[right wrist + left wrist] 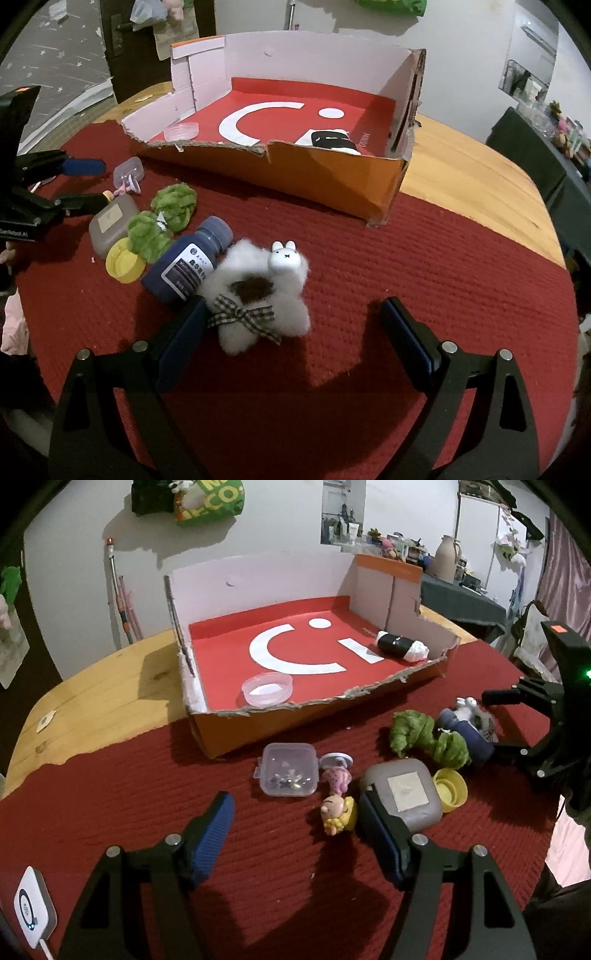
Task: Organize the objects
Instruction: 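Grasp the white fluffy plush with the right tool while the left tool grasps the pink figurine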
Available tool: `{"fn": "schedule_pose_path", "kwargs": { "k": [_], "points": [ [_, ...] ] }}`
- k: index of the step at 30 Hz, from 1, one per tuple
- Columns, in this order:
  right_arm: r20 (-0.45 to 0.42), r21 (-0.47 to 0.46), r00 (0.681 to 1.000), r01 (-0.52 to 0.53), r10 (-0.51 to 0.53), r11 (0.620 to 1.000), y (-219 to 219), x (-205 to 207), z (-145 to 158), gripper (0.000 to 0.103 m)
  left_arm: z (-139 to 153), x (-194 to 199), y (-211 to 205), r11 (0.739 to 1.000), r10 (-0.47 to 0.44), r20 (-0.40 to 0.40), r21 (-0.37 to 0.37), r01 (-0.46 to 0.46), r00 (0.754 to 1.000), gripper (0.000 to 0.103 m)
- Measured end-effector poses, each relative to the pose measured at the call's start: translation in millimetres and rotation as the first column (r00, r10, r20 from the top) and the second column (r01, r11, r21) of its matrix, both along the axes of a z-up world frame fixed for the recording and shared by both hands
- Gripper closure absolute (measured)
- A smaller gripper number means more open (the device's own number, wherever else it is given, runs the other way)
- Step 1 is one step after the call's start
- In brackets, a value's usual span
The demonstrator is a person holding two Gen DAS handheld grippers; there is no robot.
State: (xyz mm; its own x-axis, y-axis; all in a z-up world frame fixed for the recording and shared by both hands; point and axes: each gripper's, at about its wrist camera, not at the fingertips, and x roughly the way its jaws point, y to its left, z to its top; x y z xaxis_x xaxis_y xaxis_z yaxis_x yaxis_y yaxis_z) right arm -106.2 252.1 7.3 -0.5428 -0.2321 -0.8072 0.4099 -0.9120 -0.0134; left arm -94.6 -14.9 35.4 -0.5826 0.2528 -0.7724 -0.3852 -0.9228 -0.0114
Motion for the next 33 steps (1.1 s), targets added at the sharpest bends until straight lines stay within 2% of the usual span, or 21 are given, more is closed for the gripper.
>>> {"fn": "schedule_pose_path", "kwargs": {
  "k": [2, 6, 15, 17, 18, 19, 23, 28, 33],
  "points": [
    [-0.002, 0.000, 1.000, -0.007, 0.007, 1.000, -0.5, 0.2, 0.1, 0.009, -2.6, -0.4, 3.8, 1.000, -0.018, 0.009, -0.002, 0.018, 1.000, 0.039],
    [-0.004, -0.001, 1.000, -0.021, 0.021, 1.000, -2.6, -0.6, 0.1, 0.011, -6.9, -1.7, 8.4, 0.999, -0.034, 0.022, 0.013, 0.034, 0.999, 0.045],
    [-0.006, -0.024, 0.999, -0.047, 0.047, 0.999, -8.9, -1.7, 1.1, 0.027, -6.9, -1.4, 11.4, 0.996, -0.044, 0.024, 0.076, 0.042, 0.999, 0.064],
    [-0.009, -0.033, 0.999, -0.050, 0.050, 0.998, -9.3, -2.0, 1.1, 0.031, -7.2, -1.6, 11.5, 0.995, -0.047, 0.023, 0.090, 0.045, 0.999, 0.074],
    [-0.011, -0.039, 0.999, -0.051, 0.051, 0.998, -9.5, -2.3, 1.2, 0.034, -7.5, -1.5, 11.7, 0.994, -0.050, 0.024, 0.099, 0.048, 0.998, 0.077],
    [-0.014, -0.044, 0.999, -0.053, 0.053, 0.998, -10.0, -2.6, 1.4, 0.043, -7.8, -1.6, 12.4, 0.993, -0.049, 0.022, 0.106, 0.046, 0.999, 0.082],
    [-0.030, -0.067, 0.997, -0.066, 0.065, 0.996, -14.1, 2.3, 3.6, 0.067, -9.0, 1.0, 14.1, 0.992, -0.029, 0.000, 0.124, 0.028, 1.000, 0.082],
    [-0.075, -0.083, 0.997, -0.036, 0.030, 0.996, -10.6, 13.0, 12.3, 0.069, -0.3, 7.0, 8.5, 0.987, 0.001, -0.030, 0.159, 0.003, 1.000, 0.082],
    [-0.112, -0.152, 0.994, -0.013, -0.004, 0.988, -0.2, 20.0, 34.2, 0.069, 17.5, 17.7, 4.3, 0.984, 0.007, -0.076, 0.177, 0.006, 0.997, 0.082]
  ]
}}
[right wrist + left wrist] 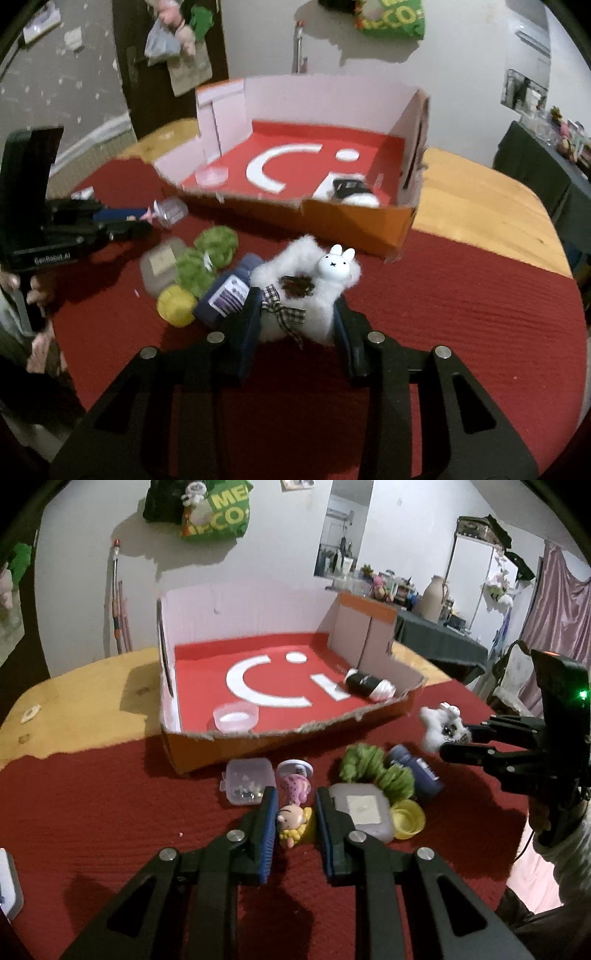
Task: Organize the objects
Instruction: 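Grasp the white fluffy plush with the right tool while the left tool grasps the pink figurine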
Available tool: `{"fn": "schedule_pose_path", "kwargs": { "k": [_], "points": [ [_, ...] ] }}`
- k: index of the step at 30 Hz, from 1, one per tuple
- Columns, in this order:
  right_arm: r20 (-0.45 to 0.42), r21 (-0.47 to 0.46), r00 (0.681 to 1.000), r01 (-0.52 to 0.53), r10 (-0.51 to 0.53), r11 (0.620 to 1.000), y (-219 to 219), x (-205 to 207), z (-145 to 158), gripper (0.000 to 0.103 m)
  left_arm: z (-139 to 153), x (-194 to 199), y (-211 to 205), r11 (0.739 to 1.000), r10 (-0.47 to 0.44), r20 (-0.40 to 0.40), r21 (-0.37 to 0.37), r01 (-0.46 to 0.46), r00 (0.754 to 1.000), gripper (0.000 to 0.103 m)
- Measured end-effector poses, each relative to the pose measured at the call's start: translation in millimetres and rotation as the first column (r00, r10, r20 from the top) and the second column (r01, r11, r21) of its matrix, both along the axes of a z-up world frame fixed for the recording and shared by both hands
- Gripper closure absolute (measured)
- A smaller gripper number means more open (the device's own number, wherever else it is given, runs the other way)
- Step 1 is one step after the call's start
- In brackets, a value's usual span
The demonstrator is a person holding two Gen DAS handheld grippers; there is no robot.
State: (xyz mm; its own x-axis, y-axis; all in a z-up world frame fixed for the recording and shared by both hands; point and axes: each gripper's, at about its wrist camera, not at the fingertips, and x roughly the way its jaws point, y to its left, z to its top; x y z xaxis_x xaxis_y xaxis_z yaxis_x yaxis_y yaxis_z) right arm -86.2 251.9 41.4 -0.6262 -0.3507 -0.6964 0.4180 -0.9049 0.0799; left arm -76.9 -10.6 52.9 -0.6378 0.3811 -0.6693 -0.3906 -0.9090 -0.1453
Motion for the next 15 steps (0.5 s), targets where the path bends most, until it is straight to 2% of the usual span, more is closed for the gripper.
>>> {"fn": "schedule_pose_path", "kwargs": {
  "k": [6, 15],
  "points": [
    [-0.034, -0.035, 0.999, 0.003, -0.004, 0.999, 0.7, 9.5, 18.5, 0.069, 14.2, 10.8, -2.4, 1.000, -0.003, -0.040, 0.013, 0.004, 0.999, 0.082],
    [-0.034, -0.041, 0.999, -0.002, 0.001, 0.999, -3.8, 14.1, 21.7, 0.069, 18.9, 17.3, -4.3, 1.000, -0.002, -0.054, 0.019, 0.003, 0.999, 0.082]
  ]
}}
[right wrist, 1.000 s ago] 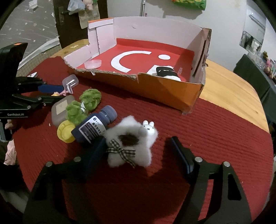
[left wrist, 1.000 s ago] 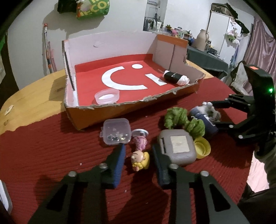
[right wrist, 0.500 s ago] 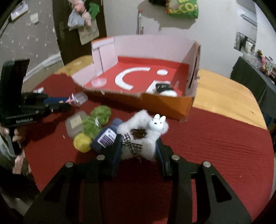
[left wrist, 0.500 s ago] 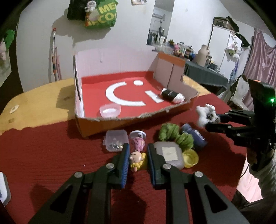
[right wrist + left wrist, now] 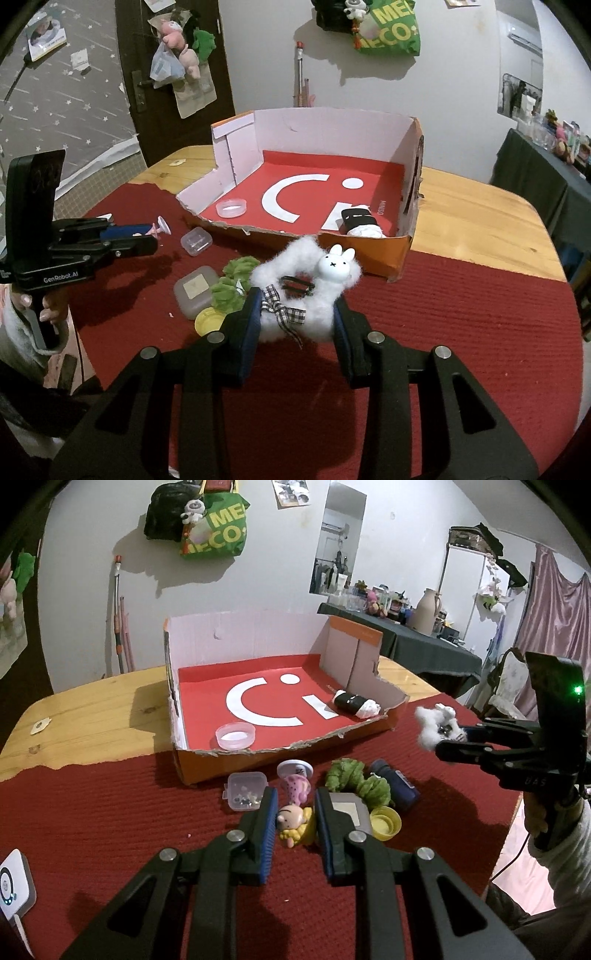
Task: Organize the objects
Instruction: 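Grasp the white fluffy plush with the right tool while the left tool grasps the pink figurine, then carry the plush and figurine into the box and open both tools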
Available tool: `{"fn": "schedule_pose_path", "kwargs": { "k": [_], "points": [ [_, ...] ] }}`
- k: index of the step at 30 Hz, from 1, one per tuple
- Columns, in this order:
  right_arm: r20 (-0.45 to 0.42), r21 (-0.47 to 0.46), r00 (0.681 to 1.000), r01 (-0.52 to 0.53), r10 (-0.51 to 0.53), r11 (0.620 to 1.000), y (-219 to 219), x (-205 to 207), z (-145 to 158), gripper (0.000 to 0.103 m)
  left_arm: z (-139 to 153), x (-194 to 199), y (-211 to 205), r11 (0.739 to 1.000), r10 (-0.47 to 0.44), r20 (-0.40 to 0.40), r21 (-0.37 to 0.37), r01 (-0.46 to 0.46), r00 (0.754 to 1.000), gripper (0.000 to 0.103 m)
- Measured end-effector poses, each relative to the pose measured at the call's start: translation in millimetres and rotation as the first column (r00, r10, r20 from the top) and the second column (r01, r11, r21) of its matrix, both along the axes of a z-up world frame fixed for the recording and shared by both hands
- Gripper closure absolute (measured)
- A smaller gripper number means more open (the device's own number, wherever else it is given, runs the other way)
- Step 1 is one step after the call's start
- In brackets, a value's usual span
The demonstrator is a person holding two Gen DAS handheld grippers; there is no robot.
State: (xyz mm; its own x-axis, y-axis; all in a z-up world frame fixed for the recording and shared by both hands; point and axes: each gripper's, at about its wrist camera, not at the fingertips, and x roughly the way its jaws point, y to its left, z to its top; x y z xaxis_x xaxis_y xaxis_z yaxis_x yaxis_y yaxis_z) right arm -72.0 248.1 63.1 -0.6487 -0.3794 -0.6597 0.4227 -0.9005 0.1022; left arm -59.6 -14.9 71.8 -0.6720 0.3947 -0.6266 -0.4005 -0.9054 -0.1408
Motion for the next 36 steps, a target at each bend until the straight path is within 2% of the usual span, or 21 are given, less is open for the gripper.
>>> {"fn": "schedule_pose_path", "kwargs": {
  "k": [13, 20, 27, 32, 36],
  "points": [
    [0.003, -0.004, 1.000, -0.020, 0.020, 1.000, -3.7, -2.9, 2.1, 0.069, 5.3, -0.5, 1.5, 1.000, -0.004, -0.011, -0.001, 0.004, 1.000, 0.082],
    [0.030, -0.035, 0.997, -0.074, 0.075, 0.997, -12.8, -29.7, 13.5, 0.069, 20.7, -21.1, 17.2, 0.999, -0.032, -0.031, -0.035, 0.031, 0.999, 0.082],
    [0.116, -0.045, 0.986, -0.113, 0.117, 0.993, -25.3, -75.0, 10.8, 0.069, 19.0, -67.3, 36.0, 0.995, -0.054, 0.018, -0.081, 0.056, 0.998, 0.082],
    [0.187, -0.029, 0.974, -0.127, 0.131, 0.991, -33.5, -103.2, 4.4, 0.069, 7.2, -104.2, 46.3, 0.992, -0.069, 0.097, -0.098, 0.079, 0.993, 0.082],
    [0.242, -0.015, 0.960, -0.139, 0.138, 0.990, -37.4, -121.2, -2.6, 0.069, -1.5, -123.1, 55.8, 0.986, -0.079, 0.129, -0.136, 0.097, 0.989, 0.082]
  ]
}}
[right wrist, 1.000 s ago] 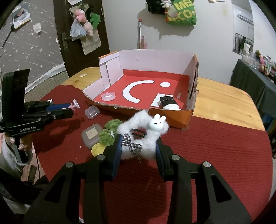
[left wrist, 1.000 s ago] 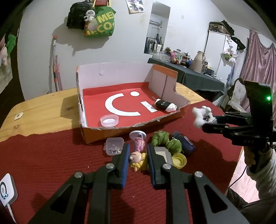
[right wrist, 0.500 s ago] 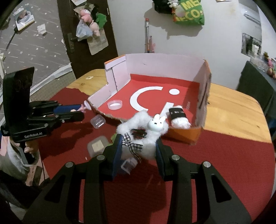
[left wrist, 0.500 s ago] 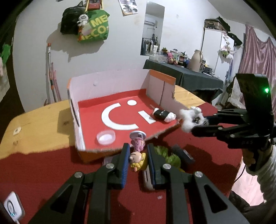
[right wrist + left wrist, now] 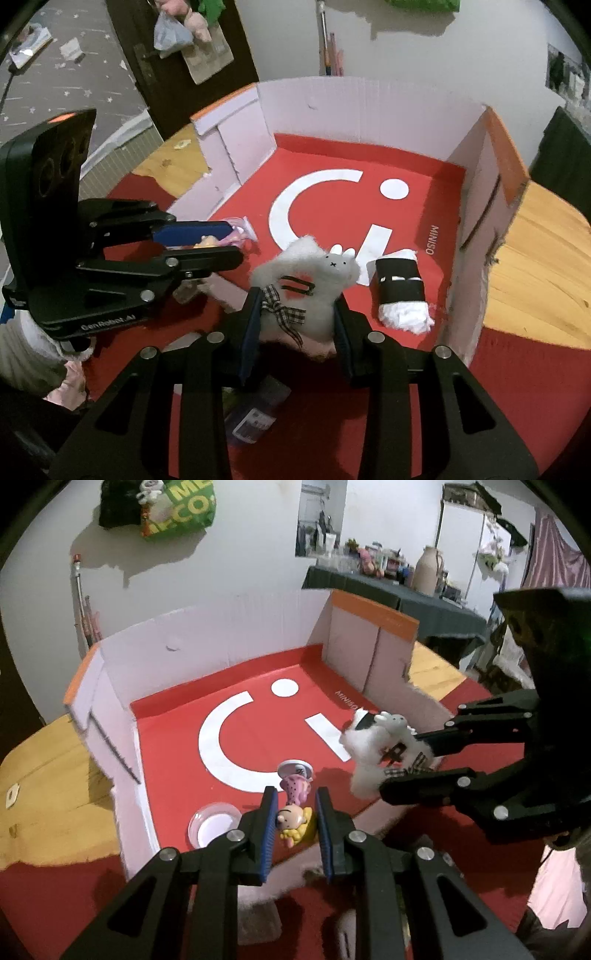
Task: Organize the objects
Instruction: 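Carry the plush and figurine into the box and open both tools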
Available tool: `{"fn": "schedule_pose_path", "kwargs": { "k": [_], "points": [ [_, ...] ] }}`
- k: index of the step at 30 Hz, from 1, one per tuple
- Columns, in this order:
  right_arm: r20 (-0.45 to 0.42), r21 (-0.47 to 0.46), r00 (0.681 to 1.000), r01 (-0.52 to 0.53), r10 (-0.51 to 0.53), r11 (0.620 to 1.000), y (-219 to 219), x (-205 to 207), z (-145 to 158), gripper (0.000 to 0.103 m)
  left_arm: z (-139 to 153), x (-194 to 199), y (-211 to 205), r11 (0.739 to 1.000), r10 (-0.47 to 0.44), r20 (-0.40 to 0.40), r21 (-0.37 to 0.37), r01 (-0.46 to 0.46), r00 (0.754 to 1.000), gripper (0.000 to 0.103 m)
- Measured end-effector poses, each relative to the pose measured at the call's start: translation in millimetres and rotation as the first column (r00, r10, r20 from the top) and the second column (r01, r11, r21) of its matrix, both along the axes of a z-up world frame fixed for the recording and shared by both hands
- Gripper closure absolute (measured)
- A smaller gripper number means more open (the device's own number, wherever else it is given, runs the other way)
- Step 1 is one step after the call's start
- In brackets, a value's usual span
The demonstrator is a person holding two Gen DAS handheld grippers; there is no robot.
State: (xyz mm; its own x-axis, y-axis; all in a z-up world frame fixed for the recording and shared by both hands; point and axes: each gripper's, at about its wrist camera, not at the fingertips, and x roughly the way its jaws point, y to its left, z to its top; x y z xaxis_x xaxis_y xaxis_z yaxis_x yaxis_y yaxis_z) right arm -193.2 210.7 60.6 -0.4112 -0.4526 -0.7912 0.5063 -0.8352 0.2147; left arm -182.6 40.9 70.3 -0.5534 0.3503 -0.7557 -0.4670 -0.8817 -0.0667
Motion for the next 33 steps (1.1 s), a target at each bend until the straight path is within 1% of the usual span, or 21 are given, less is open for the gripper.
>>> {"fn": "schedule_pose_path", "kwargs": {
  "k": [6, 10, 17, 24, 33],
  "points": [
    [0.074, 0.026, 0.997, -0.014, 0.012, 1.000, -2.9, -17.5, -9.2, 0.069, -10.0, -16.4, 8.4, 0.998, -0.018, 0.033, -0.052, 0.020, 0.999, 0.082],
    [0.123, 0.036, 0.992, -0.018, 0.013, 0.999, -3.7, -26.3, -17.7, 0.069, -13.5, -22.3, 11.4, 0.997, -0.029, 0.050, -0.073, 0.033, 0.998, 0.082],
    [0.167, 0.049, 0.986, -0.039, 0.031, 0.998, -7.2, -33.6, -28.2, 0.069, -22.8, -28.1, 14.3, 0.994, -0.045, 0.086, -0.095, 0.053, 0.995, 0.082],
    [0.181, 0.062, 0.983, -0.047, 0.035, 0.997, -8.0, -35.7, -29.9, 0.067, -25.3, -30.9, 13.4, 0.994, -0.054, 0.114, -0.092, 0.065, 0.992, 0.082],
    [0.164, 0.111, 0.986, -0.050, 0.032, 0.993, -10.3, -32.7, -28.5, 0.066, -27.1, -32.2, 12.0, 0.994, -0.062, 0.149, -0.081, 0.074, 0.987, 0.082]
  ]
}}
